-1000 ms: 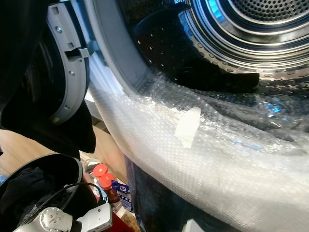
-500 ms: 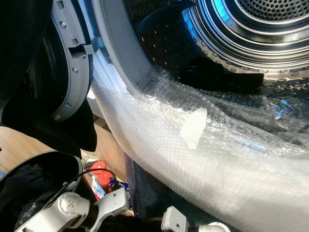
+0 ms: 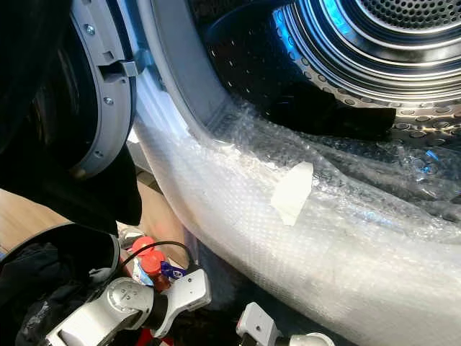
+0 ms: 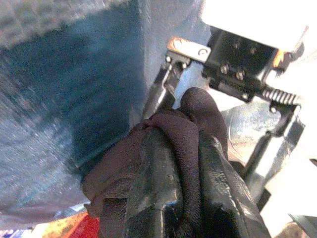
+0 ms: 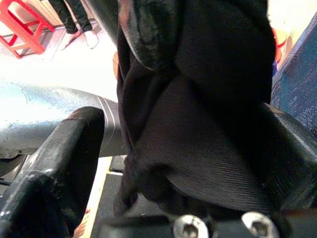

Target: Clothes washing

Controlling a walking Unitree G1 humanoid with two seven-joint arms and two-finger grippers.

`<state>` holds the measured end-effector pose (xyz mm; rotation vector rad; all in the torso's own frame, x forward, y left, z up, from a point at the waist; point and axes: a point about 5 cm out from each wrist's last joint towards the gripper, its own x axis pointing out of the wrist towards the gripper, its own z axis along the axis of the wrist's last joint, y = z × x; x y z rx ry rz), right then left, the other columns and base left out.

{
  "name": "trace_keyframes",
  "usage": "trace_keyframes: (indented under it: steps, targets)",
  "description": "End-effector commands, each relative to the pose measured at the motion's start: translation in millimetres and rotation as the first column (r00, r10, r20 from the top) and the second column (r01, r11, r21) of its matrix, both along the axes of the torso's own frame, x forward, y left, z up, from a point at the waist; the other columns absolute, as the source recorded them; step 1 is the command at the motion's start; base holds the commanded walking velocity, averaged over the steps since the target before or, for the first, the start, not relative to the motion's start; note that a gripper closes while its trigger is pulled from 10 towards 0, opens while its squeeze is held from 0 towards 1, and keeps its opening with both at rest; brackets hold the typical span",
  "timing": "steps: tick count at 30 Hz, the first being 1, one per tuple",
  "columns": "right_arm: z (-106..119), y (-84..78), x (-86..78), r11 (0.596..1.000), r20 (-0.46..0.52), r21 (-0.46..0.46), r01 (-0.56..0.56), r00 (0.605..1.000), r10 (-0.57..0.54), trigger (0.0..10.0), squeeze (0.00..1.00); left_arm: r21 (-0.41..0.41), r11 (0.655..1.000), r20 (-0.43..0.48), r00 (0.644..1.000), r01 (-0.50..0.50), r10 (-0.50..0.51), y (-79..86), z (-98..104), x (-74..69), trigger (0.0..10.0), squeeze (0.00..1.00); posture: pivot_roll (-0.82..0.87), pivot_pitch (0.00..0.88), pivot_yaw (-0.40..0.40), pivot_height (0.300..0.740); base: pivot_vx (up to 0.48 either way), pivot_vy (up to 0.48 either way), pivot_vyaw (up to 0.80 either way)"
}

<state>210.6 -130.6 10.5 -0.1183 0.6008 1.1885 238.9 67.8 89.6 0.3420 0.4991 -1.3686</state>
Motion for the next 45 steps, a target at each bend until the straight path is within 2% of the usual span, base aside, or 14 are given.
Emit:
trace_keyframes:
  steps: [1, 3, 11, 12, 13, 14, 15, 23, 33, 45]
  targets:
    - [-3, 3.1, 0.4, 1.0, -0.021, 0.012, 0.026, 0.999, -0.025, 10.0, 0.0, -0.039, 0.999, 0.056, 0.998, -0.004, 0.007, -2.6, 14, 8.7, 0.0, 0.0, 0.05, 0.117, 0.056, 0.74, 0.0, 0.0, 0.0]
    - [-4, 6.3, 4.8, 0.998, -0.026, 0.029, 0.059, 0.998, -0.058, 10.0, 0.0, -0.041, 0.999, 0.068, 0.998, -0.005, 0.007, -5.4, 15, 11.2, 0.0, 0.0, 0.06, 0.12, 0.055, 0.74, 0.0, 0.0, 0.0]
    - [-3, 10.3, 3.3, 0.996, -0.041, 0.057, 0.063, 0.997, -0.06, 10.0, 0.0, -0.063, 0.998, 0.089, 0.996, -0.007, 0.012, -9.7, 19, 13.4, 0.0, 0.0, 0.06, 0.121, 0.057, 0.74, 0.0, 0.0, 0.0]
    - [-4, 10.3, 2.1, 0.997, -0.043, 0.057, 0.056, 0.998, -0.053, 3.1, 0.0, -0.065, 0.998, 0.091, 0.996, -0.008, 0.014, -10.1, 20, 13.5, 0.0, 0.0, 0.06, 0.119, 0.057, 0.74, 0.0, 0.0, 0.0]
    - [-4, 10.2, 1.0, 0.997, -0.046, 0.059, 0.051, 0.998, -0.048, 3.3, 0.0, -0.067, 0.998, 0.093, 0.996, -0.009, 0.015, -10.5, 20, 13.5, 0.0, 0.0, 0.06, 0.12, 0.056, 0.74, 0.0, 0.0, 0.0]
    - [-5, 10.1, 0.2, 0.997, -0.049, 0.059, 0.05, 0.998, -0.047, 1.1, 0.0, -0.069, 0.998, 0.094, 0.995, -0.01, 0.016, -10.7, 20, 13.5, 0.0, 0.0, 0.07, 0.118, 0.056, 0.74, 0.0, 0.0, 0.0]
    - [-5, 10.0, -0.2, 0.997, -0.05, 0.058, 0.052, 0.998, -0.049, 0.0, 0.0, -0.07, 0.997, 0.094, 0.995, -0.011, 0.017, -10.8, 20, 13.3, 0.0, 0.0, 0.07, 0.116, 0.056, 0.74, 0.0, 0.0, 0.0]
    - [-9, 11.9, 0.0, 0.997, -0.052, 0.048, 0.067, 0.997, -0.064, 0.0, 0.0, -0.076, 0.997, 0.099, 0.995, -0.01, 0.017, -12.1, 20, 11.8, 0.0, 0.0, 0.07, 0.1, 0.06, 0.74, 0.0, 0.0, 0.0]
    - [-8, 18.6, 0.4, 0.993, -0.045, 0.08, 0.085, 0.996, -0.082, 0.0, 0.0, -0.08, 0.997, 0.102, 0.995, -0.016, 0.024, -12.6, 19, 9.8, 0.0, 0.0, 0.07, 0.07, 0.08, 0.74, 0.0, 0.0, 0.0]
    - [-11, 23.7, -7.8, 0.992, -0.043, 0.1, 0.072, 0.997, -0.068, 0.0, 0.0, -0.086, 0.996, 0.08, 0.997, -0.008, 0.015, -12.7, 17, 2.5, 0.0, 0.0, 0.05, 0.05, 0.106, 0.74, 0.0, 0.0, 0.0]
